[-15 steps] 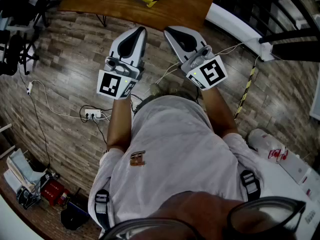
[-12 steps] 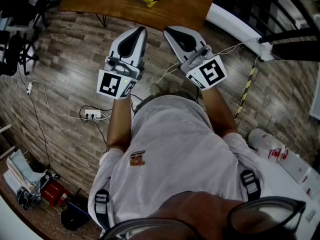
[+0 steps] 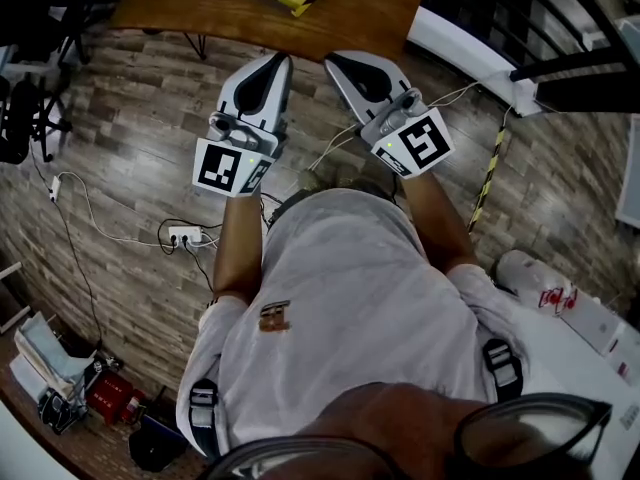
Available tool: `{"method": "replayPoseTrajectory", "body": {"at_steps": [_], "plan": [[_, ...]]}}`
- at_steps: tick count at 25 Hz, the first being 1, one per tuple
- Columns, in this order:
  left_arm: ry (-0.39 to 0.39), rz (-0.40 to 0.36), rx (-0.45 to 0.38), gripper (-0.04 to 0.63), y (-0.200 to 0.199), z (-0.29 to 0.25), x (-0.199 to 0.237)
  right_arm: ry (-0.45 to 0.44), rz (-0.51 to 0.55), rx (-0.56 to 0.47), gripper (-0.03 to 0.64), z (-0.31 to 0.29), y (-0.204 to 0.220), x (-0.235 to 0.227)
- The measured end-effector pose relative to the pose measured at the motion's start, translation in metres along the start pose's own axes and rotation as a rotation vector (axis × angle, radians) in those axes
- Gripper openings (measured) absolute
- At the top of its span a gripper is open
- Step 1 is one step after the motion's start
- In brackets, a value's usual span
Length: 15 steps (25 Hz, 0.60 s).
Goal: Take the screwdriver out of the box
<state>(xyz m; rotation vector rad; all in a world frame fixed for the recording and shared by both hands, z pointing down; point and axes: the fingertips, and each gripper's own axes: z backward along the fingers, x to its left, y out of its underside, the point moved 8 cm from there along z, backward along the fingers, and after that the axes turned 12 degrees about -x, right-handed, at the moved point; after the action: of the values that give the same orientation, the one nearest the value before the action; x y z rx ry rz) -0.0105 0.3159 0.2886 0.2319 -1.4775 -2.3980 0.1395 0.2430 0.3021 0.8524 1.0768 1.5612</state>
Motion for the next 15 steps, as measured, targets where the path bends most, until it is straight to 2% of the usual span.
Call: {"method": "replayPoseTrajectory", "body": {"at_steps": [15], "plan": [[0.020, -0.004, -0.032, 0.018, -0.009, 0.040, 0.065, 0.029, 0.036, 0.025, 0.032, -0.051, 0.032, 0.032]]}}
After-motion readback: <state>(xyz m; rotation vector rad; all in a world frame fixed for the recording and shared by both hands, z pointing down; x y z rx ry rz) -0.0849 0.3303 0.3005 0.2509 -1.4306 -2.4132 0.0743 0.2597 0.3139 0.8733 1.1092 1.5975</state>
